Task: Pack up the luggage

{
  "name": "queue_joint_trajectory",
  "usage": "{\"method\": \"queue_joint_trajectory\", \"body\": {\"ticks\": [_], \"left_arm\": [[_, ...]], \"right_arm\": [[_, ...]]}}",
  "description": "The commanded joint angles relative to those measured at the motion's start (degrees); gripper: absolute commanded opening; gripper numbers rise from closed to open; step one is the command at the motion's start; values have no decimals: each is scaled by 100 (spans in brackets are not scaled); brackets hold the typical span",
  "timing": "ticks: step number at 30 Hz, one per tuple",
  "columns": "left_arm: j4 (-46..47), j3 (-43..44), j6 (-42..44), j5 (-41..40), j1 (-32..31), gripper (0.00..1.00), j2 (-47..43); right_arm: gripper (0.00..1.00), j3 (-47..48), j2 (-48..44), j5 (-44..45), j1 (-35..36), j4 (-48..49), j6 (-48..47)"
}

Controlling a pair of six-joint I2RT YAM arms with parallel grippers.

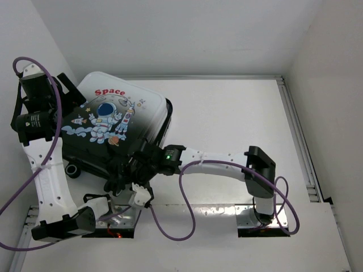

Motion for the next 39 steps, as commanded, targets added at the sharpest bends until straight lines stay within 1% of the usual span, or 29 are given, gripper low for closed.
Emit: {"method": "queue_joint_trajectory", "body": {"ticks": [1,8,12,13,15,16,19,20,21,22,24,25,26,27,28,29,30,33,35,37,39], "left_arm": [[155,187,-65,32,65,99,26],[155,187,-65,85,179,99,88],[208,187,-65,138,179,99,88],[208,187,-65,138,179,99,88],[208,187,-65,138,179,99,88],[208,187,-65,77,179,99,88],[208,135,-65,23,179,99,88],[208,134,-65,23,179,99,88],[208,134,-65,23,179,99,88],[208,134,-65,23,179,99,88],[208,134,-65,23,179,99,88],[208,134,-65,23,179,99,88],[208,134,-65,23,179,99,140],[208,82,-65,76,179,99,140],[208,82,-65,76,179,99,140],[208,82,-65,76,179,99,140],[208,21,-65,76,179,99,140],[208,20,-65,138,179,99,193],[260,-32,-127,138,179,99,193],[261,-33,-127,138,179,99,245],[261,-33,-127,138,179,99,246]], "right_arm": [[88,324,224,348,155,-302,-374],[82,798,691,1007,235,-126,-173],[72,1036,972,1175,173,-30,38],[65,1088,990,1219,165,-12,64],[55,1168,1008,1429,165,-116,135],[41,1212,982,1517,147,-300,196],[18,1370,842,1640,33,-828,363],[7,1327,806,1667,6,-1117,390],[2,1152,736,1676,-20,-1146,425],[0,1055,413,1667,-142,-1172,486],[0,415,52,1659,-222,-1172,487],[0,273,-55,1641,-309,-1198,469],[0,-120,-421,1632,-397,-1259,417],[0,-228,-660,1554,-546,-1295,382],[0,-316,-662,1527,-547,-1321,381],[0,-439,-923,1466,-678,-1383,285],[0,-466,-978,1448,-714,-1635,232],[0,-405,-1102,1360,-907,-1935,82],[0,-353,-1032,1404,-986,-1989,74],[0,-510,-944,1456,-1153,-1893,4],[0,-905,-865,1570,-1311,-1718,-163]]}}
